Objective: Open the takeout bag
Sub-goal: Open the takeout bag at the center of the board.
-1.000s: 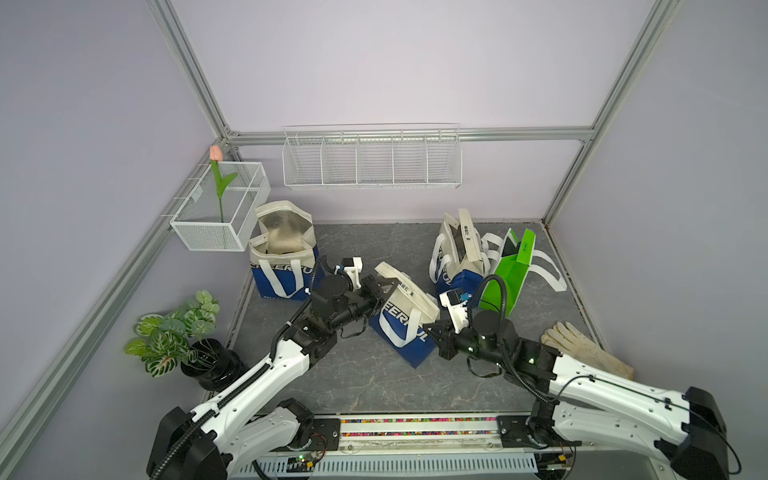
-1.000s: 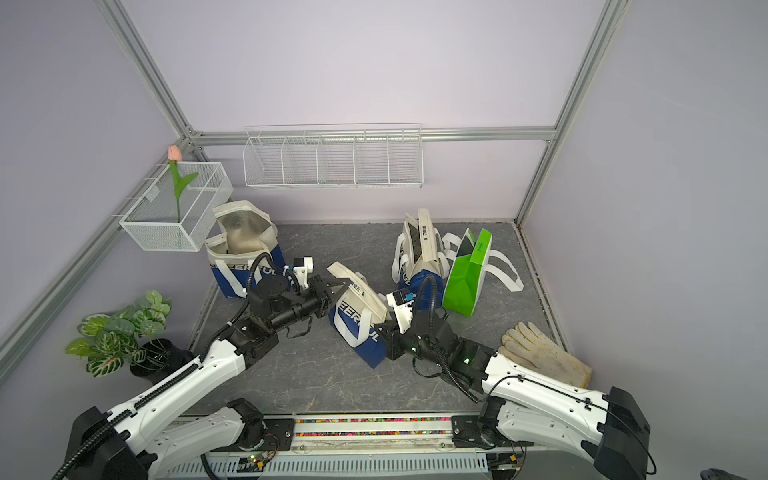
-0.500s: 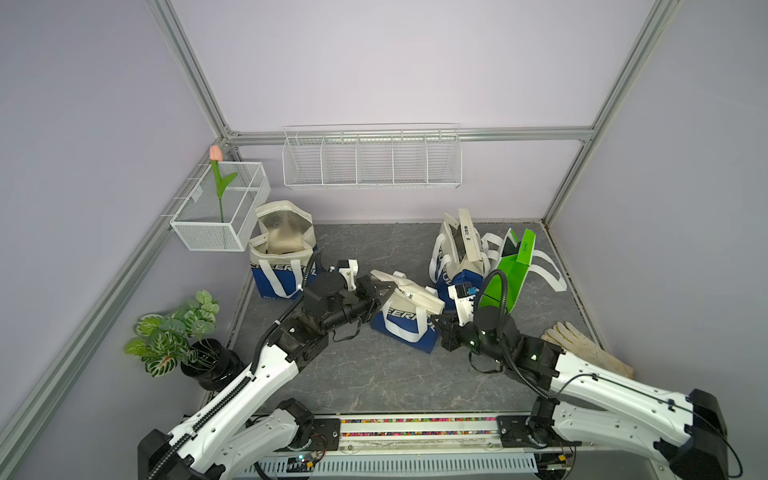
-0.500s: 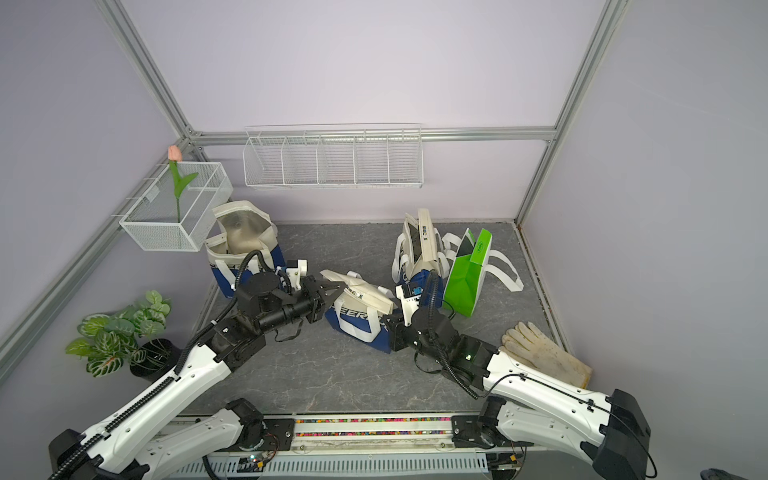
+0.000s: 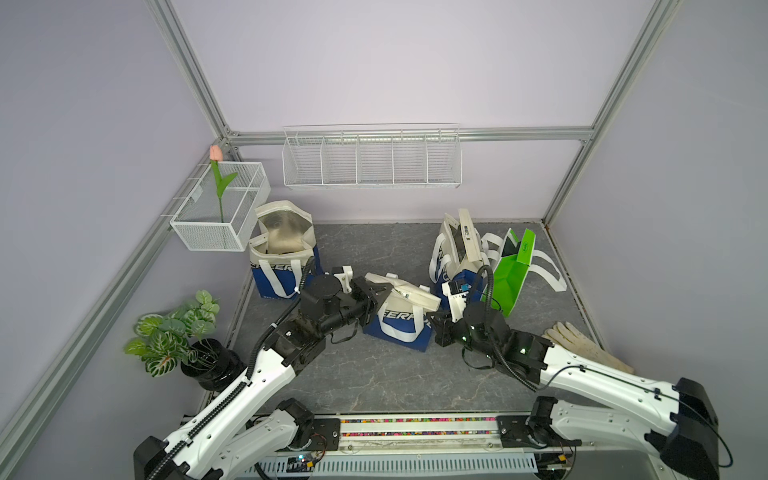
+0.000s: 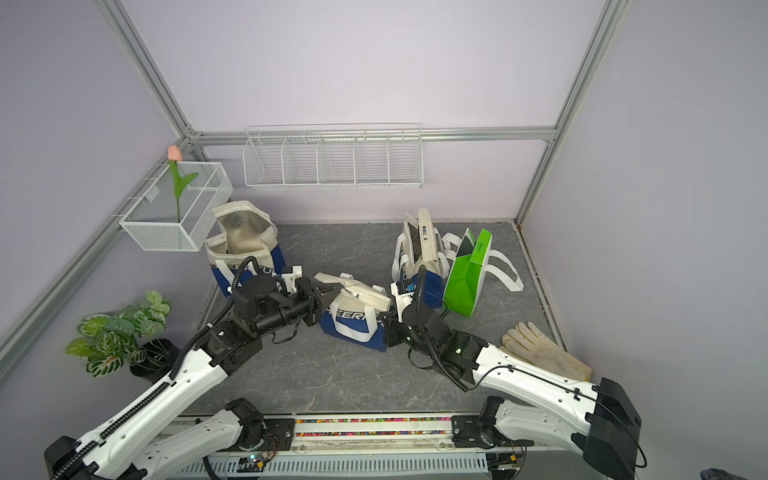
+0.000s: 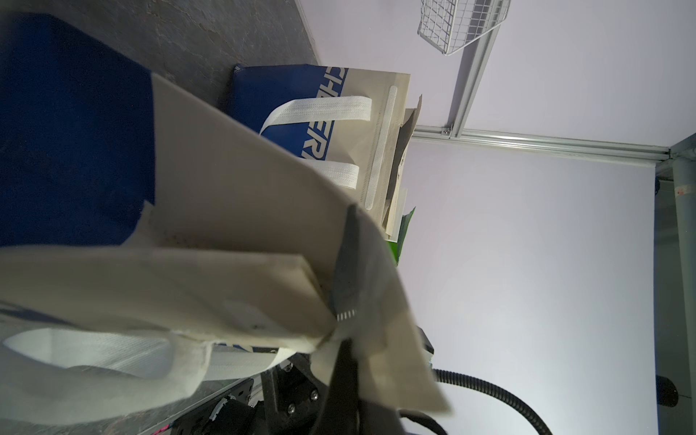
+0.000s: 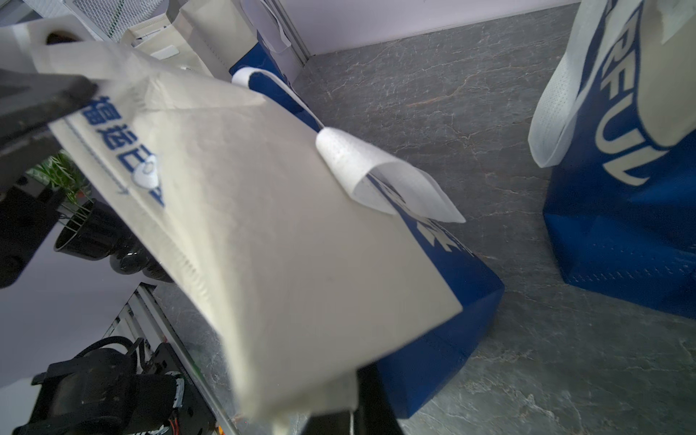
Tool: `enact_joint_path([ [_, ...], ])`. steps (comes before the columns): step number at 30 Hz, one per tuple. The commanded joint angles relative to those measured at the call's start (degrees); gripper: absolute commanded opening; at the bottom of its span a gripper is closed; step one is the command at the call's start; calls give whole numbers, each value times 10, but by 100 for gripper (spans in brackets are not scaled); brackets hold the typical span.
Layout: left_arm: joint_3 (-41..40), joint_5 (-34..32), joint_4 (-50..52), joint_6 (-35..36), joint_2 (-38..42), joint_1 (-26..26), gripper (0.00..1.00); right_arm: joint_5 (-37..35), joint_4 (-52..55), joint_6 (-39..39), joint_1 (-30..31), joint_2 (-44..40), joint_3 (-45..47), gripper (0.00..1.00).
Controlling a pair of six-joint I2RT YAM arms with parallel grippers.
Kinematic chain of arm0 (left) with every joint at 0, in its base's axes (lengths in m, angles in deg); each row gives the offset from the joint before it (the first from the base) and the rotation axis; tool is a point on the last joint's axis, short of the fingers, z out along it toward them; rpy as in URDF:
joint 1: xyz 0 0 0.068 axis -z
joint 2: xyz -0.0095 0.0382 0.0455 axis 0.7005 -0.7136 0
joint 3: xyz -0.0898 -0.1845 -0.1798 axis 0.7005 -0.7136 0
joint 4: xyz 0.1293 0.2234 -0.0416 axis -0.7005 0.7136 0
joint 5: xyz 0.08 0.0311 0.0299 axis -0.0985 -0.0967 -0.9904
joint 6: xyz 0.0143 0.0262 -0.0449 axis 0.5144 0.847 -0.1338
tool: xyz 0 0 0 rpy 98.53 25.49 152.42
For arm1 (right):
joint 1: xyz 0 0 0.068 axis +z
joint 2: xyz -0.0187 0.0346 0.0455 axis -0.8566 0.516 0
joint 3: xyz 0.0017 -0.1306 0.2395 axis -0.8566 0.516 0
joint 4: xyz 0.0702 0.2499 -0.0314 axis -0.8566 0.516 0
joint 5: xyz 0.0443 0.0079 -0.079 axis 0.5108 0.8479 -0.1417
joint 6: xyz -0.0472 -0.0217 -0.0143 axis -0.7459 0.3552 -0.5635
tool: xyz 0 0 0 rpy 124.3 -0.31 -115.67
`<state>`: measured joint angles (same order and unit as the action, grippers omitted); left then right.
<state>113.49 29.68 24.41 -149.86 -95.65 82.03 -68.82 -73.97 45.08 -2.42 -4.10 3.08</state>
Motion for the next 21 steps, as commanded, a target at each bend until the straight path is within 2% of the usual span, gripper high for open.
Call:
enact_joint_path([
  [1,22,-34,-90,-39,28,-13,0,-57,102,0,-9,23,17,7],
  [6,17,-33,-42,18,4,-13,0,-2,48,-39,26,10,-3,7],
  [9,-2,10,-58,38,-28,-13,0,32,48,-54,44,10,-39,7],
  [12,-26,20,-84,46,-47,-13,1,63,35,-50,46,6,-52,7],
  [16,-43,25,-119,58,-58,-13,24,93,18,-40,47,4,-57,7],
  [21,-43,38,-144,63,-70,-13,39,103,6,-31,46,3,-49,7],
])
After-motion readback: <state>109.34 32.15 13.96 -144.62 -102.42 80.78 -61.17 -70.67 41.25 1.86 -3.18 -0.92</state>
